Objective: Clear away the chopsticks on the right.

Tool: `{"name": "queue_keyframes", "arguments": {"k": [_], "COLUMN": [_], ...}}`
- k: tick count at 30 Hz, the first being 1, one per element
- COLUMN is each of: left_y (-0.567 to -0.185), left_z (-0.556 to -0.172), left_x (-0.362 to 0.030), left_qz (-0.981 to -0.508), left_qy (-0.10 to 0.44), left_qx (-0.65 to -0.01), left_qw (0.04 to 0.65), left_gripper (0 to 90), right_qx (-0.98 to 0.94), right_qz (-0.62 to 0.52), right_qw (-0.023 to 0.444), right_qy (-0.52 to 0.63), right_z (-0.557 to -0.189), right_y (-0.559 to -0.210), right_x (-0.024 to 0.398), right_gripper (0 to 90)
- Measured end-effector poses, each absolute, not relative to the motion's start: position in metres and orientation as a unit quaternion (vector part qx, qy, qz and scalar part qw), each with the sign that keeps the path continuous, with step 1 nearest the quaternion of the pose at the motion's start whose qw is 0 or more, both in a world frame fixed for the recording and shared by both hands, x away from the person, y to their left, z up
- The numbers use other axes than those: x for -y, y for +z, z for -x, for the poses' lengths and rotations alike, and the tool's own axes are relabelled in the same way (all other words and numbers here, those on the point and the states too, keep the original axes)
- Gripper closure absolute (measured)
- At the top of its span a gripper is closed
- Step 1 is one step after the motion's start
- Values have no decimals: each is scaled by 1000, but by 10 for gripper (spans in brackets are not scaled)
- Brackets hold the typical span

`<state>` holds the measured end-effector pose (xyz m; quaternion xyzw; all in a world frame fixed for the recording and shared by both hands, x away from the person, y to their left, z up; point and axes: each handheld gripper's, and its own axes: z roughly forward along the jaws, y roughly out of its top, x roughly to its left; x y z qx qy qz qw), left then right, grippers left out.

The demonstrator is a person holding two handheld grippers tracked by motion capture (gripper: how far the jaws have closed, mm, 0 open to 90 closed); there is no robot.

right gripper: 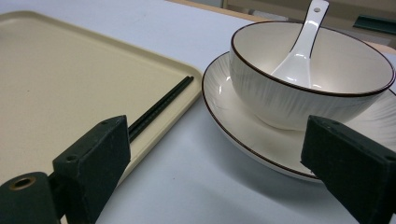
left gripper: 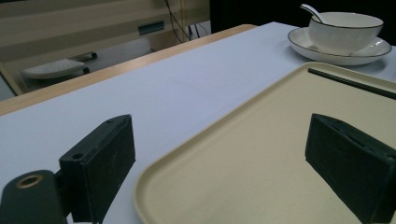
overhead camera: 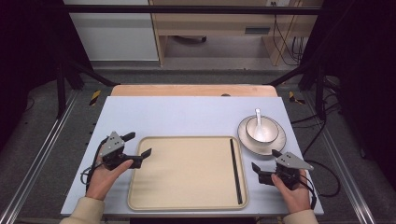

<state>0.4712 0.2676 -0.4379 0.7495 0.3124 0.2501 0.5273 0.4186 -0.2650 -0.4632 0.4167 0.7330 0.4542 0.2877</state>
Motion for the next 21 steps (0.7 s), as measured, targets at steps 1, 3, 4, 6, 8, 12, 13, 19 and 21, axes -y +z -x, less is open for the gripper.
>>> {"name": "queue_keyframes", "arguments": {"k": [1, 3, 4, 6, 8, 12, 13, 19, 21], "left_y": [-439, -439, -440, -442, -444, -448, -449, -450, -450], "left_z": [-471, -471, -470, -468, -466, -458, -456, -443, -440], "left_x": [-274, -278, -281, -286, -291, -305, -307, -318, -320], "left_qz": [-745, -744, -742, -736, -730, -719, -719, -708, -703], "left_qy": [252, 254, 256, 256, 260, 271, 273, 283, 285], "left_qx": [-318, -319, -320, -326, -328, -331, -330, -326, -327], "left_qw": [529, 529, 530, 536, 540, 548, 548, 559, 564], "left_gripper": [81, 80, 80, 75, 70, 64, 63, 57, 52], "right_qx": [-733, -732, -732, -730, -729, -721, -718, -700, -695], "right_qz": [-416, -415, -415, -414, -414, -411, -413, -417, -421], "right_qw": [288, 288, 288, 288, 287, 292, 294, 306, 304], "right_qy": [455, 457, 457, 462, 464, 475, 476, 492, 498], "right_z": [-419, -419, -419, -419, -419, -420, -420, -417, -417], "right_y": [-463, -463, -463, -463, -463, -461, -461, -458, -458], "right_x": [265, 265, 265, 266, 266, 268, 268, 275, 277], "right_gripper": [81, 81, 81, 81, 81, 81, 81, 80, 75]}}
